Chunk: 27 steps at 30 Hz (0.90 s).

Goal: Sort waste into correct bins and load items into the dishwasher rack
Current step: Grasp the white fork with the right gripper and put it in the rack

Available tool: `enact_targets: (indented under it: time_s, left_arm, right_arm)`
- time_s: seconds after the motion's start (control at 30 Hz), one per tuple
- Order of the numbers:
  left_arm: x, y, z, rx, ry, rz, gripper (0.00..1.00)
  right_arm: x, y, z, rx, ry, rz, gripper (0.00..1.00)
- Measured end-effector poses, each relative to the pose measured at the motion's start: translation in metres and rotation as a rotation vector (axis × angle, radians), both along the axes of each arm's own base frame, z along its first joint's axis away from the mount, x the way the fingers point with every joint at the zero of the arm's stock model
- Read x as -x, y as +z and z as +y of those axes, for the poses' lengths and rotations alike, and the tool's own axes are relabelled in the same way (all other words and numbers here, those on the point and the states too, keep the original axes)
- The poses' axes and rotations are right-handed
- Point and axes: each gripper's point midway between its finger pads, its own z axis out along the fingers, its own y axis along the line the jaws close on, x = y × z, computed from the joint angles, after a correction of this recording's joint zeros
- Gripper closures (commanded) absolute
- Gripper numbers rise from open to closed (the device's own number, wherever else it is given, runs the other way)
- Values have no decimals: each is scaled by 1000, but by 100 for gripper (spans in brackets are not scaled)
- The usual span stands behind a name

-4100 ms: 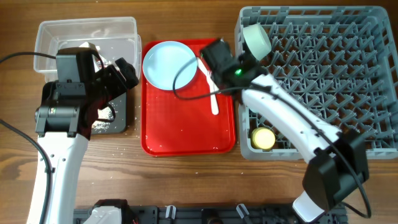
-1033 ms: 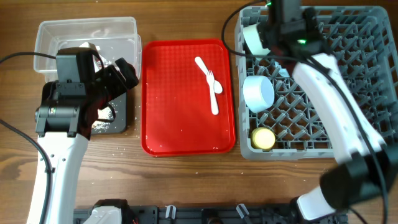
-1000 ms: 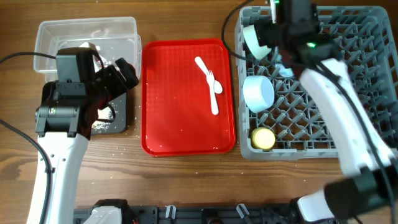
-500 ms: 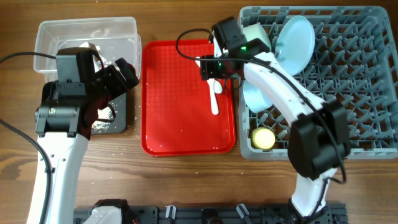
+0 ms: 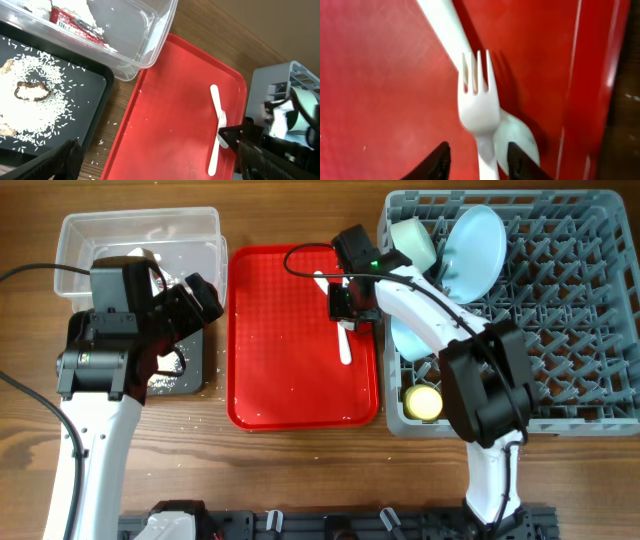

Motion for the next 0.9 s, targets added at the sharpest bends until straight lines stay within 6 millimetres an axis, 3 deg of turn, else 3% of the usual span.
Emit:
enact_targets:
  time_s: [0.1,0.23,0.47,0.63,0.7,0.73,0.83,0.87,0.9]
  left_arm:
    - [0,0,0,0,0,0,0]
    - [0,0,0,0,0,0,0]
    - [0,0,0,0,0,0,0]
    - [0,0,0,0,0,0,0]
    - [0,0,0,0,0,0,0]
    - [0,0,0,0,0,0,0]
    - [0,0,0,0,0,0,0]
    - [0,0,0,0,0,0,0]
    - [0,0,0,0,0,0,0]
  right_arm:
    - [0,-16,3,-11,-21,29,76]
    - [0,-17,6,-25,-48,36,96]
    - [-2,-9,19,-81,-48,39,96]
    - [8,0,15,-63,6,55,96]
    - [8,16,15,-69,38,21,96]
    - [8,35,15,-77,64,-13,96]
    - [14,110,5,-107,124,-147,96]
    - [21,157,-15,-101,123,-235,96]
    - [24,173,-25,-93,113,-264,96]
